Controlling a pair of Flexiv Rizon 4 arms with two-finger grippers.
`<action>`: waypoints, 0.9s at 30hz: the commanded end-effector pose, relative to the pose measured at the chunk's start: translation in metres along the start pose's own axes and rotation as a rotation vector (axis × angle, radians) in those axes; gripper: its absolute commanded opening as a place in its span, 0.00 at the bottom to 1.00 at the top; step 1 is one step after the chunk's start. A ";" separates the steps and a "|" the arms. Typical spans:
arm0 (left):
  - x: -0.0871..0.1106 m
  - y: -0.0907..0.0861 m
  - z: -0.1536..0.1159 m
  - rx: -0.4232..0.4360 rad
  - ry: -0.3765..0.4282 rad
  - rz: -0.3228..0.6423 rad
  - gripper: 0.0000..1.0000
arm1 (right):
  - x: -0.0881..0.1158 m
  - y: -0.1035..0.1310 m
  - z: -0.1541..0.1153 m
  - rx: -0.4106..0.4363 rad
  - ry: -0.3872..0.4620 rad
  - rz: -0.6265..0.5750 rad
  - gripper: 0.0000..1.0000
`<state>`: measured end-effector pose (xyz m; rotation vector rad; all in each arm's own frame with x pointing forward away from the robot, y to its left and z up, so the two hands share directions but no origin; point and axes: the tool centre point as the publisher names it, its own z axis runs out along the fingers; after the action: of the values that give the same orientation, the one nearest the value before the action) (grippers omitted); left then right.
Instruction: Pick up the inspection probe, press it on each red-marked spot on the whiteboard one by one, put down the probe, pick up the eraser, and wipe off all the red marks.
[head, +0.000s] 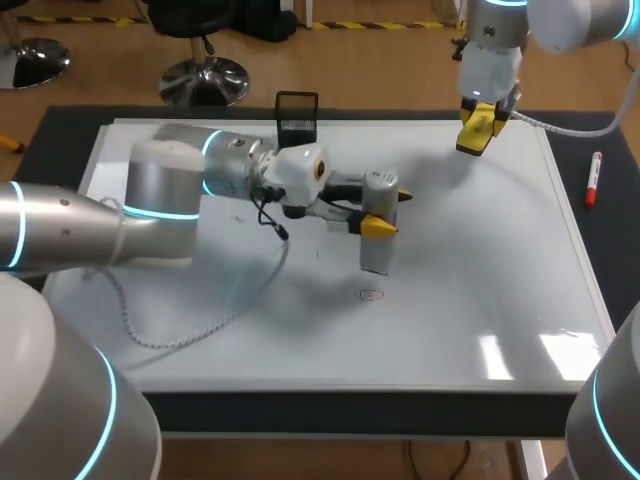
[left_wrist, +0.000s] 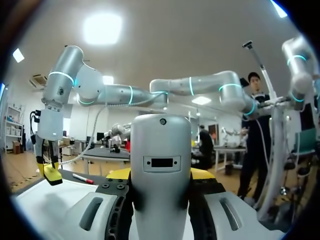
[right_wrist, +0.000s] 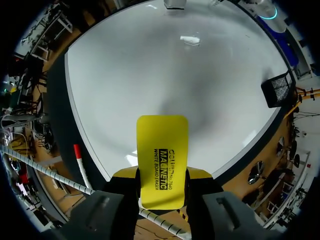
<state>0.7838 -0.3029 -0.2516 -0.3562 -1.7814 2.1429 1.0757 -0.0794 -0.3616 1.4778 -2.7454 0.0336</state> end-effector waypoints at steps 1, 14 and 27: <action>0.007 0.007 -0.004 0.015 -0.013 -0.004 0.00 | 0.000 -0.001 -0.002 0.001 0.004 -0.002 0.00; 0.015 0.026 -0.013 0.026 -0.041 -0.035 0.00 | 0.000 -0.001 -0.002 0.001 0.004 -0.002 0.00; 0.014 0.036 -0.012 0.026 -0.044 -0.058 0.00 | 0.000 -0.001 -0.002 0.001 0.004 -0.002 0.00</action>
<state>0.7724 -0.2904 -0.2856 -0.2497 -1.7756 2.1401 1.0757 -0.0794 -0.3616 1.4778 -2.7454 0.0336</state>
